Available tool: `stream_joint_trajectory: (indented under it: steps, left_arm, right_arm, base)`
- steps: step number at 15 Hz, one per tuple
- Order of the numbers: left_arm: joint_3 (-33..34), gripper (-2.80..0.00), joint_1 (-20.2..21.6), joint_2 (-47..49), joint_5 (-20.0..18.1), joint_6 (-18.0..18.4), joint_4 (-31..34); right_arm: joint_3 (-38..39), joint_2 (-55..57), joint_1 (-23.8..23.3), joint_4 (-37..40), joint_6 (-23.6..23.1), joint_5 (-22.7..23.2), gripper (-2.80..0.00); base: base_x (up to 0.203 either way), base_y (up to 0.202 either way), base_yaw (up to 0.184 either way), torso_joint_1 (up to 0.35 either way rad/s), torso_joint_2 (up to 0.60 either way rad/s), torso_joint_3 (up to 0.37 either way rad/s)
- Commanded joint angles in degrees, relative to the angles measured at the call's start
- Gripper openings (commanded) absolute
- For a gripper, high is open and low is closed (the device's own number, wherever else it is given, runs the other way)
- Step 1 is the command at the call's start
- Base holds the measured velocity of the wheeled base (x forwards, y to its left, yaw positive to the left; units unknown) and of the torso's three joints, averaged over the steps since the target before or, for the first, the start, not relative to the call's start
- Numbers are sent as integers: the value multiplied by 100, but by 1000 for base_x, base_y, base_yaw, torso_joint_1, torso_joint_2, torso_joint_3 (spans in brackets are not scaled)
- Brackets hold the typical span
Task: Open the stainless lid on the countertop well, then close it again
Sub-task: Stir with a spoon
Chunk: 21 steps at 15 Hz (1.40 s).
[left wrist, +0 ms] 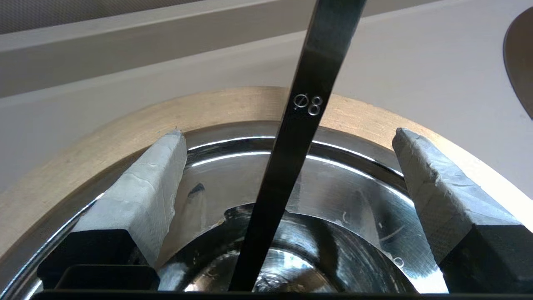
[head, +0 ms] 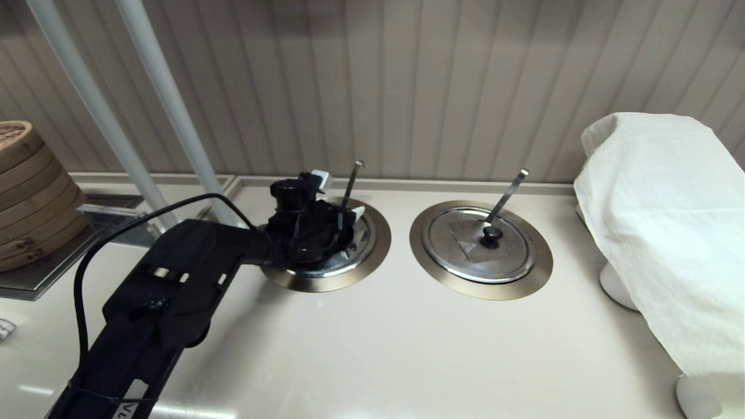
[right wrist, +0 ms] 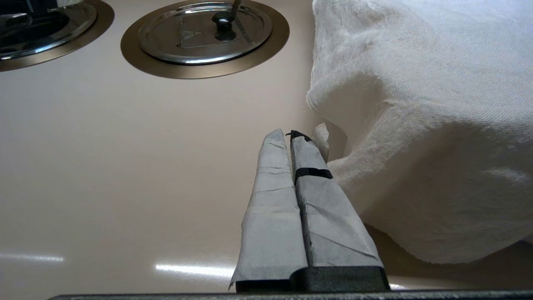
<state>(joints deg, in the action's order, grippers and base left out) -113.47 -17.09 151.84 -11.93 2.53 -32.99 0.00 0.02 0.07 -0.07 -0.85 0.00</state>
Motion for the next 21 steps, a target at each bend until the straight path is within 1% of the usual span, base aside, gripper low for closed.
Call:
stream_joint_trajectory:
  steps: [1, 7, 10, 12, 13, 21]
  left_arm:
    - [0, 0, 4, 85, -11, 2, -54]
    - [-8, 0, 12, 223, -11, 2, -98]
    - [0, 0, 4, 223, -11, -15, -243]
    - [0, 0, 4, 215, -11, -113, -243]
    - [0, -280, 4, 206, -11, -156, -250]
    - [0, -280, 4, 223, -73, -165, -243]
  right_arm:
    - [0, -2, 1, -1, -3, 0, -280]
    - [0, 6, 1, -1, -3, 0, -280]
    - [0, -1, 1, -1, -3, 0, -280]
    - [0, 0, 1, -2, -3, 0, -280]
    - [0, 6, 1, -1, -3, 0, -280]
    - [0, 6, 1, -1, -3, 0, -280]
  base:
    - [0, 0, 0, 0, 0, 0]
    - [0, 0, 0, 0, 0, 0]
    - [0, 0, 0, 0, 0, 0]
    - [0, 0, 0, 0, 0, 0]
    - [0, 0, 0, 0, 0, 0]
    - [0, 0, 0, 0, 0, 0]
